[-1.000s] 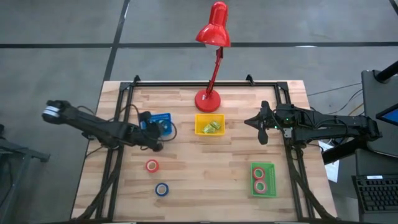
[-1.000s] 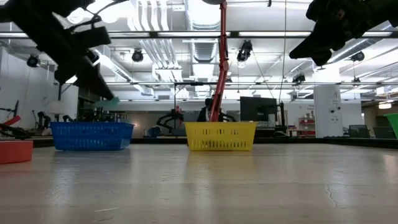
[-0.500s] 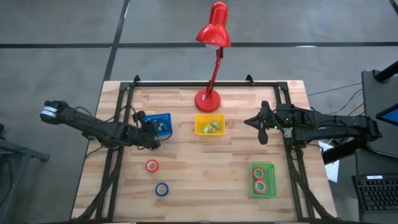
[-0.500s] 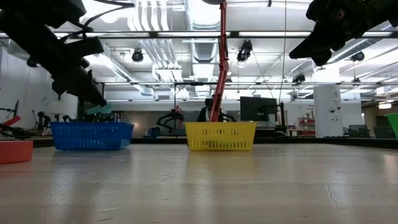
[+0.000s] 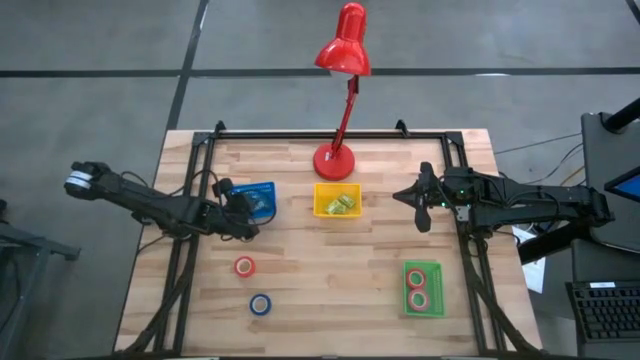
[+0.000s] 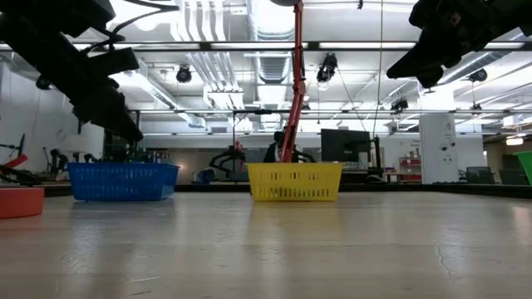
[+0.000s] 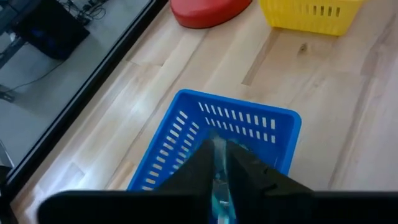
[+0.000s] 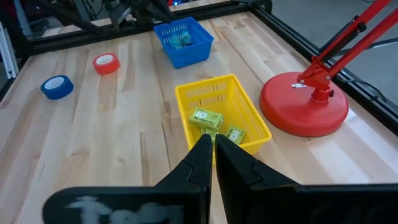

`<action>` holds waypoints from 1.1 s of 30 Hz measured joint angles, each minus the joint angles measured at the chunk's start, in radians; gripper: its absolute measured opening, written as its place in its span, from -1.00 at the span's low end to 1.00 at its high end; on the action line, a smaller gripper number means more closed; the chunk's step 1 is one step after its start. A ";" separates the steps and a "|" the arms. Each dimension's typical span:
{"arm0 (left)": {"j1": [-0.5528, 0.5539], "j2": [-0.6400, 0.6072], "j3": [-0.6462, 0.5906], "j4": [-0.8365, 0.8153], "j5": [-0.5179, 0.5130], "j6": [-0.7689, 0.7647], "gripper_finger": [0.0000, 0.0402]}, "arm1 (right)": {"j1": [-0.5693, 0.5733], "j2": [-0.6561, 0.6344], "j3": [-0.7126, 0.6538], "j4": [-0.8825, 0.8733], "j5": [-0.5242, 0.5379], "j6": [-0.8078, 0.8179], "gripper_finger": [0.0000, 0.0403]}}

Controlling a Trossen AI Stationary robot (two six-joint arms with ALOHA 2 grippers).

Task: Pick and place Stapler, Stapler remover, tape
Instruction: Put the red tape into the green bin

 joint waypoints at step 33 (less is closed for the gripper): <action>-0.022 -0.011 0.217 0.100 0.244 -0.022 -0.27 | 0.000 0.000 0.000 0.000 0.000 -0.002 -0.91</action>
